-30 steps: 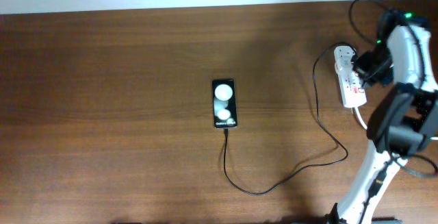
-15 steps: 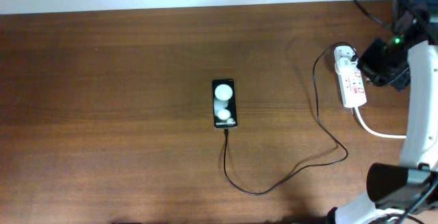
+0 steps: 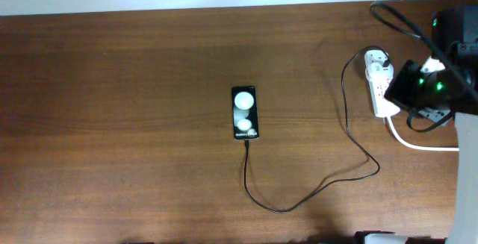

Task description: Plug charger to phone and switch on socket

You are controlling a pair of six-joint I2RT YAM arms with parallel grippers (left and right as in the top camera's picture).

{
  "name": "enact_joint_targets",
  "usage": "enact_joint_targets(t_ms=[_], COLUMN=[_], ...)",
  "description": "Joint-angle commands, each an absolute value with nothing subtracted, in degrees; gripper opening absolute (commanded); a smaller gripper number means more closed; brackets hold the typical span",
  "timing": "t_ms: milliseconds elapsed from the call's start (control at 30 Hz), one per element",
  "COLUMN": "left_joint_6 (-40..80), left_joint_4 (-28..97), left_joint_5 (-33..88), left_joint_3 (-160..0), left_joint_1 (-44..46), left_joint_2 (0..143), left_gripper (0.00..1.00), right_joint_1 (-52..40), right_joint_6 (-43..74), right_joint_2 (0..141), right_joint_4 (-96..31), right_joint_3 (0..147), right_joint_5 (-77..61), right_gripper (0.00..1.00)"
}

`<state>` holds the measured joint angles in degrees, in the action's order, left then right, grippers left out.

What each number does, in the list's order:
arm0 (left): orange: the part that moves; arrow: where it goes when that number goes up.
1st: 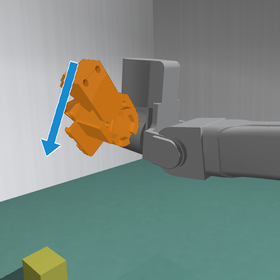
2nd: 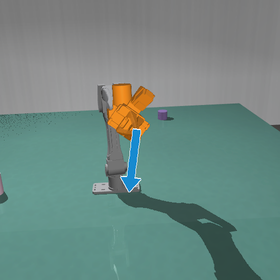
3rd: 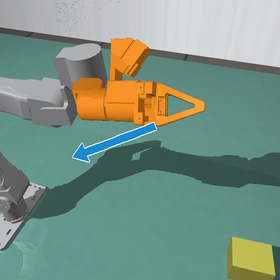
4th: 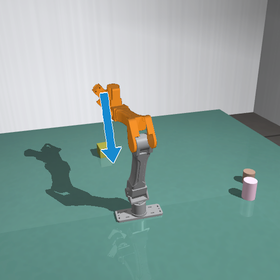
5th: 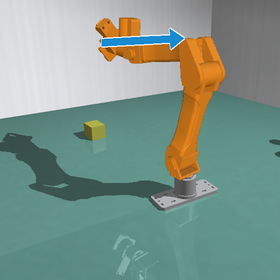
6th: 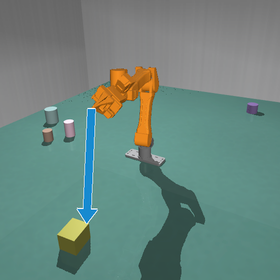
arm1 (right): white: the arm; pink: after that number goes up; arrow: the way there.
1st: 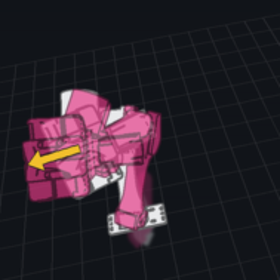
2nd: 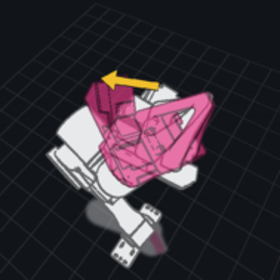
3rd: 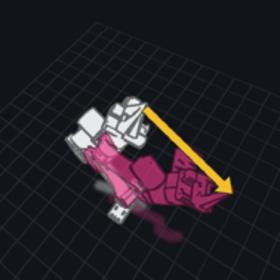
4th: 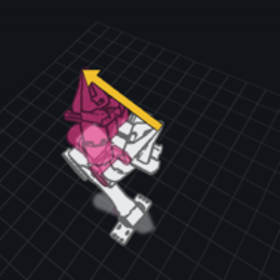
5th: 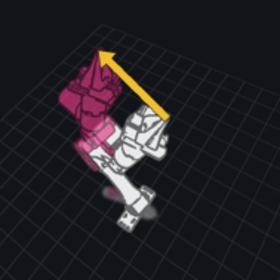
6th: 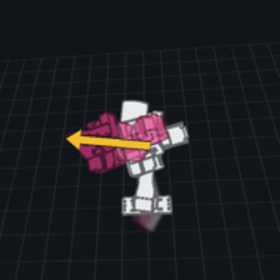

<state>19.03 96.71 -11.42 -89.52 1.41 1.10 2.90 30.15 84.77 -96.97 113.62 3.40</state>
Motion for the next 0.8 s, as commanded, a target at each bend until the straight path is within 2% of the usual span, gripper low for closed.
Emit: enact_joint_targets(t_ms=[0, 400, 600, 767], left_joint_6=[18.3, 18.3, 18.3, 18.3], left_joint_4=[96.7, 93.9, 81.2, 67.5], left_joint_5=[-11.8, -11.9, -11.8, -11.8], left_joint_3=[-89.5, -87.9, -75.3, -58.0], left_joint_1=[-0.2, -0.2, -0.2, -0.2], left_joint_2=[0.5, 0.5, 0.5, 0.5], left_gripper=[0.99, 0.99, 0.99, 0.99], right_joint_1=[2.6, 2.6, 2.6, 2.6], right_joint_6=[28.7, 25.7, 24.0, 23.9], right_joint_2=[83.3, 74.2, 69.5, 66.3], right_joint_4=[-97.3, -97.3, -97.3, -97.3], right_joint_3=[109.6, 108.6, 108.6, 108.5], right_joint_5=[3.5, 3.4, 3.1, 3.0], right_gripper=[0.04, 0.04, 0.04, 0.04])
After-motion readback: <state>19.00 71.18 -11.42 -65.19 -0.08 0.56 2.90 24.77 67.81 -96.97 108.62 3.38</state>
